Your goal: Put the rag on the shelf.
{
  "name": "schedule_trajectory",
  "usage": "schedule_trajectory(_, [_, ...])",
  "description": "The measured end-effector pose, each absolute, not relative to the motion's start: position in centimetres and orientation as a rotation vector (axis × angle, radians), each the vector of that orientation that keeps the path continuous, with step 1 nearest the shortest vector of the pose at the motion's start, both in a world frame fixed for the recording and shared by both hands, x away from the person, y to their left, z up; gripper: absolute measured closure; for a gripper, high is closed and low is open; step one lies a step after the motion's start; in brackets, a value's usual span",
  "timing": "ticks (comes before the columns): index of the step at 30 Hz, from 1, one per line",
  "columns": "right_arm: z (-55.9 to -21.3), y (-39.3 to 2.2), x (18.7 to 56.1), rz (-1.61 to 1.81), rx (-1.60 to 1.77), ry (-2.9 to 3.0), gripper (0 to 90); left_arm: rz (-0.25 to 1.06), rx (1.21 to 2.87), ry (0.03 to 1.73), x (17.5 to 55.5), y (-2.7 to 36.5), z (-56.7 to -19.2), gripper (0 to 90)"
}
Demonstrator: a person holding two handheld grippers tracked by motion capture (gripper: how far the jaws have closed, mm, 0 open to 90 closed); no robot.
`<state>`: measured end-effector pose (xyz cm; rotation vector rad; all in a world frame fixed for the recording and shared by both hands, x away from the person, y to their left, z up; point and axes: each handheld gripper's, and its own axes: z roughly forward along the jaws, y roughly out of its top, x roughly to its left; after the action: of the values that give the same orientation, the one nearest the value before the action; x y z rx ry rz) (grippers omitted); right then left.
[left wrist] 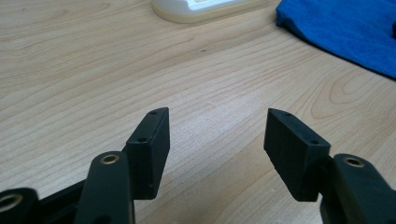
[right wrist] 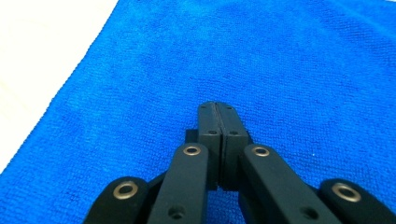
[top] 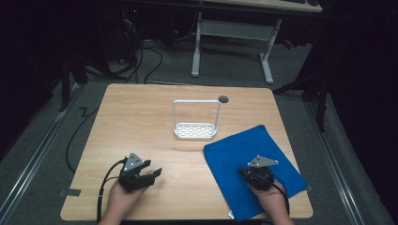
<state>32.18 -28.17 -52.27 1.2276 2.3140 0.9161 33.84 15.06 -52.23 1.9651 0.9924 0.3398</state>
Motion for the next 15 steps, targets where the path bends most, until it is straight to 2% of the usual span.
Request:
schedule_trajectory(11, [-52.4, -24.3, 31.6, 0.972, 1.137, 2.405, 90.0, 0.306, 1.953, 0.998, 33.9, 14.9, -52.0, 41.3])
schedule_trajectory(15, [-52.4, -21.3, 31.3, 1.001, 1.062, 2.470, 90.0, 0.250, 1.985, 0.926, 32.8, 12.5, -51.8, 41.8])
